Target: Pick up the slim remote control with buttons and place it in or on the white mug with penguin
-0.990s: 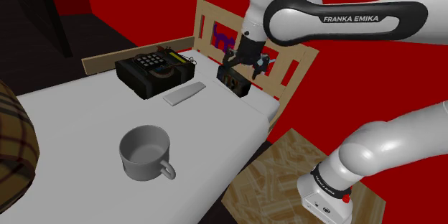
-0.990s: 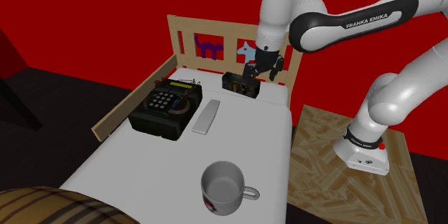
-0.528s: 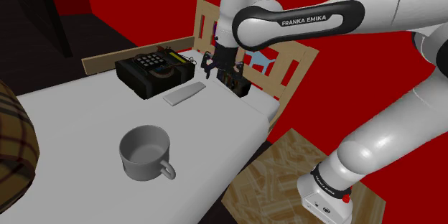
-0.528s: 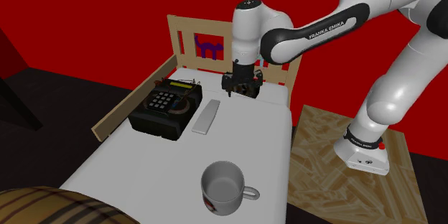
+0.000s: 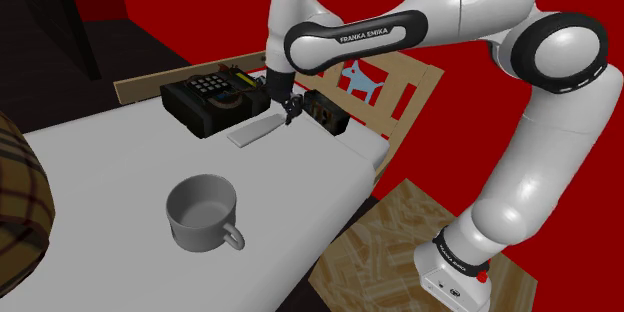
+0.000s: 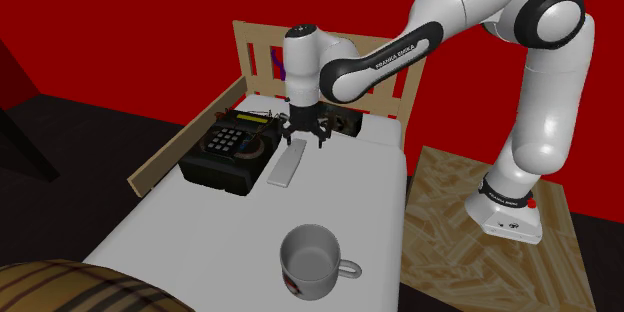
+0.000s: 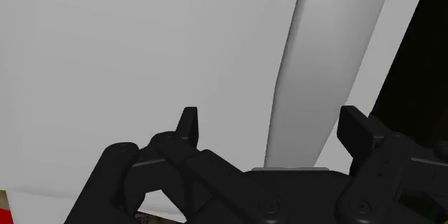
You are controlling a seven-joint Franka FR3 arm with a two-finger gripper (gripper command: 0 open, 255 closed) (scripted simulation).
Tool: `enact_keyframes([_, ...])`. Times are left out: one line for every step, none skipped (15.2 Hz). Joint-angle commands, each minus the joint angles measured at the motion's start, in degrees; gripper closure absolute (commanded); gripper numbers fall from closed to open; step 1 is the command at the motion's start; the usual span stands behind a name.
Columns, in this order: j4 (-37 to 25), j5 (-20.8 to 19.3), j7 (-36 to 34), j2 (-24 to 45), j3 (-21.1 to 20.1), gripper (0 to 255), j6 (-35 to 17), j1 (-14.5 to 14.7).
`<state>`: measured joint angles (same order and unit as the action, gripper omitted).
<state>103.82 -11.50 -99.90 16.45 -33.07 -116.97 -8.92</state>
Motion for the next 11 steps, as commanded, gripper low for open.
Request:
enact_keyframes([-4.33, -1.71, -4.71, 5.13, 1.28, 0, -0.08, 1.51])
enact_keyframes([-6.64, -2.29, -6.67, 7.53, 2.01, 0, 0.00, 2.31])
enact_keyframes([-9.02, -2.76, -8.51, 9.90, 2.75, 0, 0.12, 3.10])
enact_keyframes([-10.76, -3.02, -9.75, 11.56, 3.31, 0, 0.23, 3.67])
enact_keyframes([-10.40, -3.19, -9.85, 11.84, 3.44, 0, -0.39, 3.74])
enact_keyframes([-10.05, -3.37, -9.97, 12.15, 3.56, 0, -1.01, 3.80])
enact_keyframes([-9.72, -3.57, -10.09, 12.46, 3.67, 0, -1.62, 3.85])
enact_keyframes([-9.41, -3.78, -10.22, 12.79, 3.77, 0, -2.23, 3.90])
enact_keyframes([-9.11, -3.98, -10.35, 13.13, 3.89, 0, -2.83, 3.96])
enact_keyframes([-8.82, -4.18, -10.47, 13.47, 4.03, 0, -3.42, 4.04])
enact_keyframes([-8.55, -4.38, -10.59, 13.82, 4.17, 0, -4.01, 4.13])
